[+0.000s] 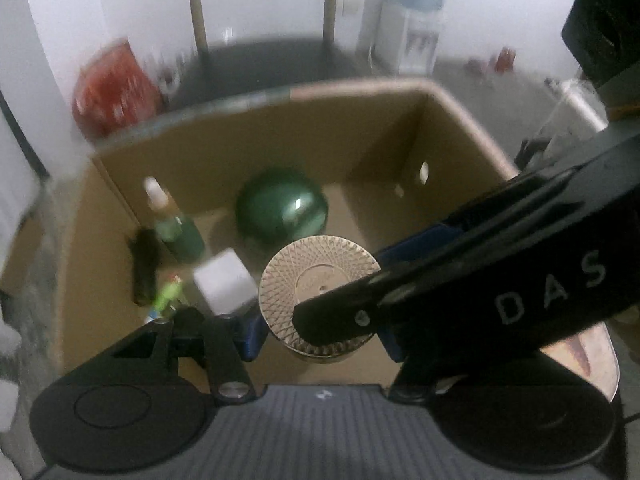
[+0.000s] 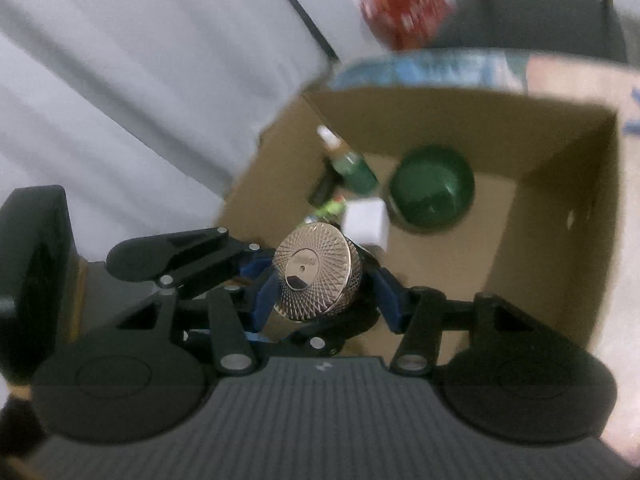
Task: Organize rigid objects
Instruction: 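Lift the gold-lidded jar and carry it over the box, then lower the gold-lidded jar into the box and open the right gripper, then move the right gripper back out of the box toward the clear glass cup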
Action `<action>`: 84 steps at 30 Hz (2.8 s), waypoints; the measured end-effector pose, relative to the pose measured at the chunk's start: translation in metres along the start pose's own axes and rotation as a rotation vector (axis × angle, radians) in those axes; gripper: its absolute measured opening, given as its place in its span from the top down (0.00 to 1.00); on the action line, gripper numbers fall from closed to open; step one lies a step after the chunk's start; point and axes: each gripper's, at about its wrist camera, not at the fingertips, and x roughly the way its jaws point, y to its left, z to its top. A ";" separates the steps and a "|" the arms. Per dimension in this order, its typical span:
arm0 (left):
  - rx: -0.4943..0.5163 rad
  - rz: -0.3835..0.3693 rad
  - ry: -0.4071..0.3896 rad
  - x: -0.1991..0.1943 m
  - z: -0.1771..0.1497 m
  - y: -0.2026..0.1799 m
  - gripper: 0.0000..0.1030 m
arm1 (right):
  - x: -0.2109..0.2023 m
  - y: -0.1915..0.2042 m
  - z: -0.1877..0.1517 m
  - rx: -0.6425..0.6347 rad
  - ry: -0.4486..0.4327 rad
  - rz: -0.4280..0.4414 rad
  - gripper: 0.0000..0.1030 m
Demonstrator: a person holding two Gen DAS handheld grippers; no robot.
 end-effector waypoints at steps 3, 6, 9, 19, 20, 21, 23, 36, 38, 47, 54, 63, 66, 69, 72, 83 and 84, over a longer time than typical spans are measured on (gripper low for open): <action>-0.008 -0.007 0.084 0.024 0.006 0.001 0.45 | 0.022 -0.017 0.007 0.046 0.081 -0.005 0.49; -0.017 -0.004 0.142 0.039 0.010 0.003 0.45 | 0.041 -0.030 0.011 0.065 0.134 -0.014 0.49; -0.017 -0.009 0.186 0.049 0.010 0.001 0.45 | 0.052 -0.041 0.011 0.085 0.176 -0.014 0.49; -0.035 -0.026 0.258 0.057 0.010 0.002 0.38 | 0.075 -0.058 0.008 0.118 0.230 -0.002 0.49; -0.030 -0.027 0.254 0.056 0.011 0.001 0.34 | 0.076 -0.058 0.008 0.117 0.229 -0.002 0.49; -0.031 -0.029 0.251 0.055 0.011 0.001 0.30 | 0.077 -0.058 0.007 0.121 0.227 -0.001 0.49; -0.038 -0.035 0.247 0.052 0.011 0.001 0.29 | 0.077 -0.059 0.007 0.129 0.222 0.001 0.49; -0.008 0.006 0.023 -0.031 -0.007 -0.013 0.11 | 0.002 -0.041 -0.004 0.071 -0.045 0.025 0.40; 0.000 -0.002 -0.021 -0.049 -0.014 -0.018 0.11 | -0.020 -0.035 -0.013 0.064 -0.114 0.055 0.38; 0.040 -0.026 -0.279 -0.130 -0.068 -0.048 0.08 | -0.093 -0.019 -0.079 -0.015 -0.330 0.086 0.26; 0.060 0.011 -0.427 -0.162 -0.132 -0.063 0.06 | -0.109 -0.027 -0.145 0.016 -0.395 0.071 0.22; -0.057 0.143 -0.389 -0.142 -0.195 -0.050 0.06 | -0.095 -0.032 -0.199 0.079 -0.390 0.119 0.20; -0.118 0.174 -0.370 -0.127 -0.204 -0.039 0.06 | -0.075 -0.023 -0.199 0.066 -0.350 0.123 0.20; -0.145 0.206 -0.359 -0.113 -0.209 -0.029 0.06 | -0.054 -0.009 -0.195 0.029 -0.309 0.128 0.20; -0.128 0.250 -0.347 -0.097 -0.207 -0.024 0.06 | -0.036 0.013 -0.190 -0.037 -0.275 0.130 0.20; -0.085 0.316 -0.352 -0.054 -0.194 0.004 0.06 | 0.035 0.077 -0.152 -0.296 -0.208 0.050 0.20; -0.089 0.307 -0.349 -0.051 -0.193 0.006 0.06 | 0.041 0.078 -0.149 -0.302 -0.197 0.048 0.20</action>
